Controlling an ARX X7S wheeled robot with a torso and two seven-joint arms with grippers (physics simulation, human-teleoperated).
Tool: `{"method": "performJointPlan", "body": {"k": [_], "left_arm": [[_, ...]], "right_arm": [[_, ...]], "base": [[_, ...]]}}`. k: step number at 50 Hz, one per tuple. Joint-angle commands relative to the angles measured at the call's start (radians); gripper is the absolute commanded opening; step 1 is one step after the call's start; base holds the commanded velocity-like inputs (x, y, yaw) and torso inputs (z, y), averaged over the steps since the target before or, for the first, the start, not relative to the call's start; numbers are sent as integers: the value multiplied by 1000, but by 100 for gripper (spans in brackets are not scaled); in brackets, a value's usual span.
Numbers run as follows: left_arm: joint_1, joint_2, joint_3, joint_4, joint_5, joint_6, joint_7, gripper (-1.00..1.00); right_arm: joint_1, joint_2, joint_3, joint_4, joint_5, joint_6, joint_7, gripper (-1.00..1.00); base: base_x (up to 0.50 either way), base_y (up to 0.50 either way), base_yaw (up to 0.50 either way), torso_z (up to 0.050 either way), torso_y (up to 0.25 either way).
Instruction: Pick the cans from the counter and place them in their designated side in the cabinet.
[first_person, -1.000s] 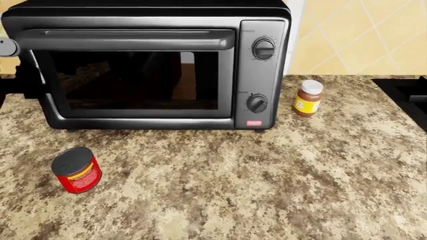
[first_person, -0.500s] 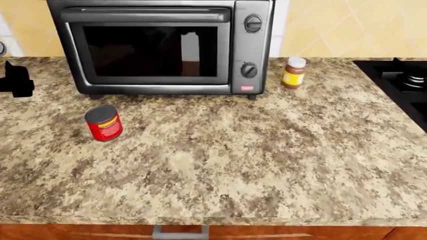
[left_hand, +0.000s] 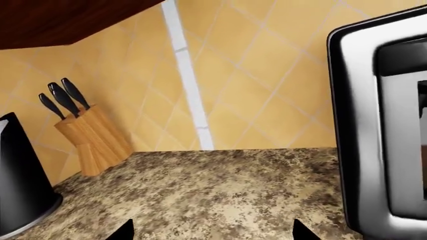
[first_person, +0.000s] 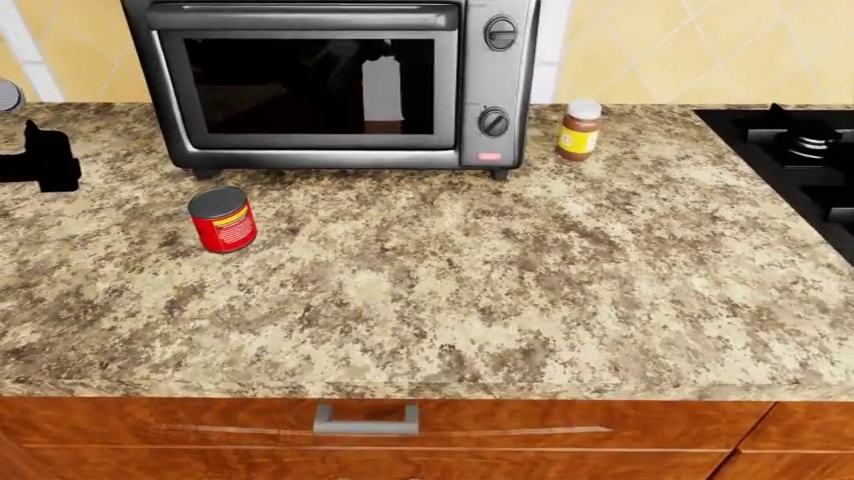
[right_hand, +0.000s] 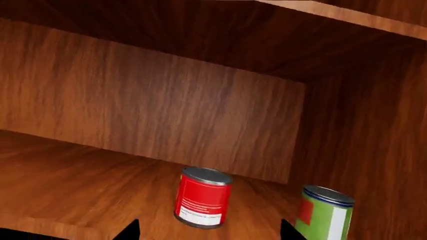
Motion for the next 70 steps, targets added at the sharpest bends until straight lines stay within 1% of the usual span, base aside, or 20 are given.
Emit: {"method": "performJointPlan", "body": {"k": [1, 5, 6, 8, 9, 12, 16, 22, 25, 30, 37, 41, 52, 59, 64, 70], "left_arm": [[47, 18, -26, 99, -36, -12, 11, 100], [78, 25, -43, 155, -54, -19, 13, 100], [84, 26, -44, 162, -56, -18, 13, 100], [97, 28, -49, 172, -60, -14, 14, 100], [104, 28, -52, 178, -62, -13, 14, 100], [126, 29, -60, 201, -69, -14, 13, 100], [159, 30, -68, 245, -77, -17, 14, 100], [204, 33, -86, 330, -101, -38, 20, 100], [220, 30, -93, 370, -113, -55, 24, 100], [250, 26, -111, 444, -137, -90, 29, 100], [288, 26, -132, 521, -165, -128, 33, 100], [292, 28, -134, 524, -168, -128, 33, 100], [282, 56, -67, 468, -163, -90, 58, 100], [301, 71, -62, 443, -166, -75, 61, 100], [327, 78, -66, 451, -172, -71, 62, 100], [362, 92, -71, 455, -180, -65, 59, 100]], "right_arm": [[-132, 30, 8, 18, 125, -91, -41, 100], [-206, 20, -5, 13, 126, -137, -133, 100], [-241, 23, -4, -55, 131, -107, -144, 100], [-391, 48, 6, -355, 157, 74, -164, 100], [-441, 56, 14, -505, 168, 136, -165, 100], [-550, 73, 36, -747, 200, 265, -170, 100], [-727, 96, 39, -1054, 231, 378, -176, 100], [-947, 74, 89, -1339, 282, 509, -148, 100], [-1025, 58, 132, -1432, 303, 560, -130, 100], [-1146, 32, 189, -1552, 320, 586, -94, 100], [-1219, 1, 242, -1596, 337, 572, -62, 100], [-1236, -10, 249, -1602, 347, 561, -47, 100], [-1277, -5, 230, -1558, 355, 503, -25, 100], [-1307, -3, 182, -1488, 361, 486, -23, 100], [-1321, 5, 119, -1393, 337, 410, -22, 100], [-1355, 1, 44, -1255, 339, 329, -67, 100]], "base": [[0, 0, 0, 0, 0], [0, 0, 0, 0, 0], [0, 0, 0, 0, 0], [0, 0, 0, 0, 0], [0, 0, 0, 0, 0], [0, 0, 0, 0, 0], [0, 0, 0, 0, 0], [0, 0, 0, 0, 0], [0, 0, 0, 0, 0], [-3, 410, 0, 0, 0], [-3, 500, 0, 1, 0], [-3, 500, 0, 0, 0], [-3, 475, 0, 0, 0], [0, 28, 0, 0, 0], [0, 0, 0, 0, 0], [0, 0, 0, 0, 0]]}}
